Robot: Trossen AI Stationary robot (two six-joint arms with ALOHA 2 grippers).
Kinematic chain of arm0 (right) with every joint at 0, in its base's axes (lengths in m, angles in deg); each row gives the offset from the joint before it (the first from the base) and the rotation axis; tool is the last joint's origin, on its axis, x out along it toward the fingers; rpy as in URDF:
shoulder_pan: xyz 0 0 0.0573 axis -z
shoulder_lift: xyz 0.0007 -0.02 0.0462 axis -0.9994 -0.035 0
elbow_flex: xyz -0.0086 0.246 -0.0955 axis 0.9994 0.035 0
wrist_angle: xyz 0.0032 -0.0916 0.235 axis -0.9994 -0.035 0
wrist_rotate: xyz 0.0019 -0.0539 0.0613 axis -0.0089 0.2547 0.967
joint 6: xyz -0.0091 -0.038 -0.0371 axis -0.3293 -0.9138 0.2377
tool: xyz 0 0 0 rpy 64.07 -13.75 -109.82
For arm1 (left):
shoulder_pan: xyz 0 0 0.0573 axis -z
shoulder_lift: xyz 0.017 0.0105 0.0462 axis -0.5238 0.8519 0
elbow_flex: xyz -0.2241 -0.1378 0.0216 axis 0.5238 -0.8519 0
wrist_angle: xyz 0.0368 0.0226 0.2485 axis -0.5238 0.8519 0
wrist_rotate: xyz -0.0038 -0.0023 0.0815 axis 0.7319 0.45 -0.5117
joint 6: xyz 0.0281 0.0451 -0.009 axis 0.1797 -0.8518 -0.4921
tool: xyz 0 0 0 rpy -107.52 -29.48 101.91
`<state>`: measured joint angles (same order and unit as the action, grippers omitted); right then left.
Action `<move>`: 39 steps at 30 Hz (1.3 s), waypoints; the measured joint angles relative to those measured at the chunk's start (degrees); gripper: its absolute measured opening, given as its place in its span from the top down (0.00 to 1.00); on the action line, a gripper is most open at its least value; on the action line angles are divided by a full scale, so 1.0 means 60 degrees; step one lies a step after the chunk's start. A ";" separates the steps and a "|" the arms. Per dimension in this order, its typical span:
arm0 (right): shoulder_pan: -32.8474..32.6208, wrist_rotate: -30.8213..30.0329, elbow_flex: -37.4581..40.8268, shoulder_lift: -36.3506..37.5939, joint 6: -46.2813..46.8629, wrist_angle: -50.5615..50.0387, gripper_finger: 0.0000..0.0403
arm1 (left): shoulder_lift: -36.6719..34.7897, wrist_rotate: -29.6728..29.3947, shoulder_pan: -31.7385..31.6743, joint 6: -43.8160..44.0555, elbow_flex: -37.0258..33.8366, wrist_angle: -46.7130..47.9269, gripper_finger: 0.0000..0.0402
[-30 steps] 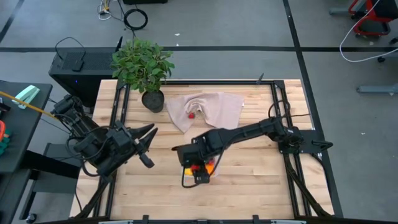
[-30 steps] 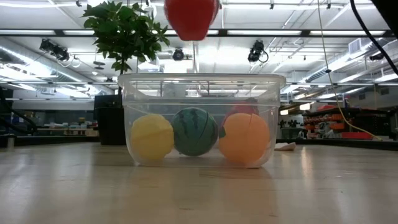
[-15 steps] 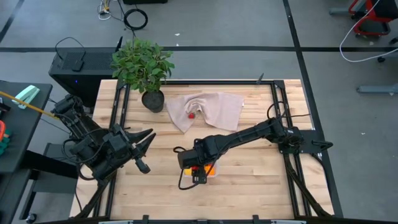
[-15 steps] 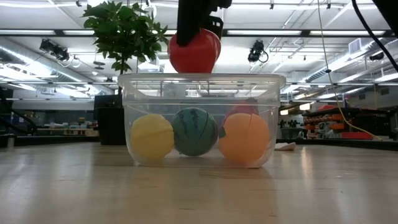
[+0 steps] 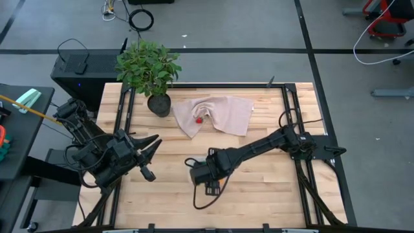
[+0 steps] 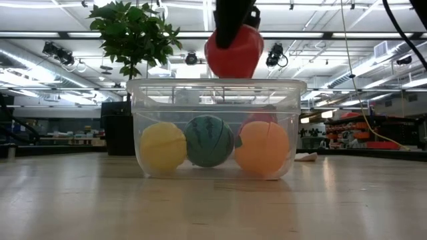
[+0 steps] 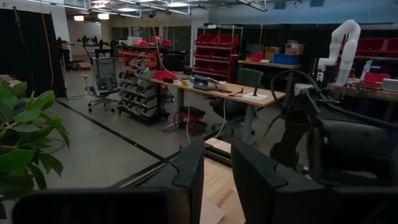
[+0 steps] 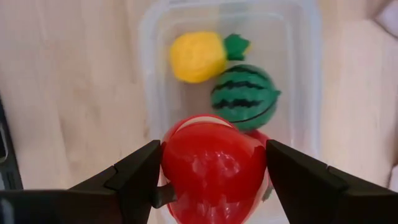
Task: Pick and placing Produce into tupperware
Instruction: Put the apple into the transparent bin
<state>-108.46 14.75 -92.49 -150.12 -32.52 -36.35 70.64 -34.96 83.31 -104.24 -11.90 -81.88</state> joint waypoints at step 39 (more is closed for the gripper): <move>0.0492 0.0291 0.0000 0.0000 0.0758 0.0554 0.30 | 0.0000 0.0000 0.0000 0.0022 0.0004 -0.0004 0.79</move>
<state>-105.51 16.50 -92.49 -150.12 -27.97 -33.03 70.64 -34.96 83.31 -104.11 -11.88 -81.90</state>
